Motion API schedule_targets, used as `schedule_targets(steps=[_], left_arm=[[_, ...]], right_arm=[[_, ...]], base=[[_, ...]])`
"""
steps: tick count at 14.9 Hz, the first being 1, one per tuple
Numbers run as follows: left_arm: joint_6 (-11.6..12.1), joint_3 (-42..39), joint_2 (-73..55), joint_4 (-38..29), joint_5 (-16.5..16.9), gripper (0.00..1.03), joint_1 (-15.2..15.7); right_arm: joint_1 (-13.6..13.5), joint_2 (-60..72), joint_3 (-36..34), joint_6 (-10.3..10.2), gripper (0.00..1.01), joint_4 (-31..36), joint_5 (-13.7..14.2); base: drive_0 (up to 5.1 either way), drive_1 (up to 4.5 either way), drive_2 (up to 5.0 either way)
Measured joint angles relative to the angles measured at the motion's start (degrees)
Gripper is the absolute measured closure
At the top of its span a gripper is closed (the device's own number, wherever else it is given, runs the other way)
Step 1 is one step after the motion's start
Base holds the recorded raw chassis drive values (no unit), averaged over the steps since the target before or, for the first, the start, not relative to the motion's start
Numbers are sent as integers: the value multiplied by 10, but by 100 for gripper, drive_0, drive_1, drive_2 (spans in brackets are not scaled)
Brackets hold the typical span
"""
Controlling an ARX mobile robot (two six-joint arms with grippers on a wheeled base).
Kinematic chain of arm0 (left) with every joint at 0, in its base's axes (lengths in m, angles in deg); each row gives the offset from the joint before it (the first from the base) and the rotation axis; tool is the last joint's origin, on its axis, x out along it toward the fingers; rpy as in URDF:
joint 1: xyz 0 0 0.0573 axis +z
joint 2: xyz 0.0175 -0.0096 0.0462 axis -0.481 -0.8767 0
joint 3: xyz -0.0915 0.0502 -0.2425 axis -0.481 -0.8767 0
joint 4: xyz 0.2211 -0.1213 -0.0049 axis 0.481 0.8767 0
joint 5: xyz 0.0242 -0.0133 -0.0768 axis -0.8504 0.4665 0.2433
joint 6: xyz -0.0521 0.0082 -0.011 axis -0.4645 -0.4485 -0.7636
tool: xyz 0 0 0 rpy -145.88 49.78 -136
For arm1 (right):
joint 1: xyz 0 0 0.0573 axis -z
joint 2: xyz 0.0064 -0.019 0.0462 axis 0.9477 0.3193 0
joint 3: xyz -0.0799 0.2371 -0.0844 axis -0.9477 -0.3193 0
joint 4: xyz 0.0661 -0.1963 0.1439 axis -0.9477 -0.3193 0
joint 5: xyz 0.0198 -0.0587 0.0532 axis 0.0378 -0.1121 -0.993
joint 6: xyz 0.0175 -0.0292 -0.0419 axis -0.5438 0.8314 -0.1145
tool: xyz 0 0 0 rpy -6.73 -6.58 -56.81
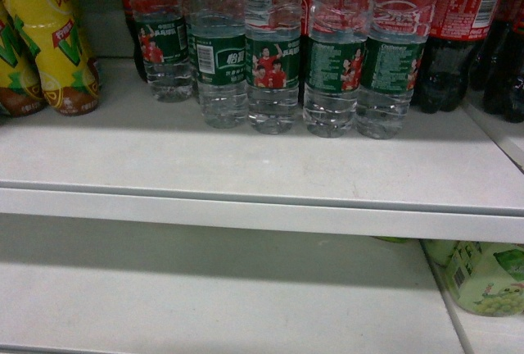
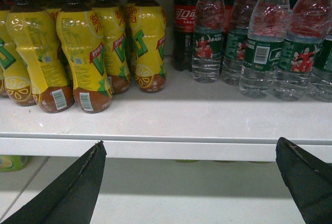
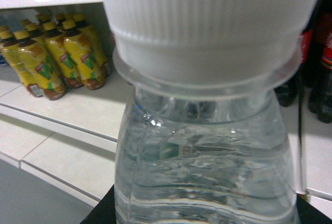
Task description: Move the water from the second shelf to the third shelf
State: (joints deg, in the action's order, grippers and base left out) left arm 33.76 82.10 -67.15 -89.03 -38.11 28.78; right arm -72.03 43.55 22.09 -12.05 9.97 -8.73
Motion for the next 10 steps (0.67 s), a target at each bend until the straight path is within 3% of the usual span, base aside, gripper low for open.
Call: schedule_targets(steps=[1,10], left_arm=[[0,0,0,0,0,5,0],[0,0,0,0,0,5,0]], right_arm=[[-1,0,0,-3,59,0,-10],[11,-4,1,-7,59,2,-8]], base=[[0,0,0],[0,0,0]])
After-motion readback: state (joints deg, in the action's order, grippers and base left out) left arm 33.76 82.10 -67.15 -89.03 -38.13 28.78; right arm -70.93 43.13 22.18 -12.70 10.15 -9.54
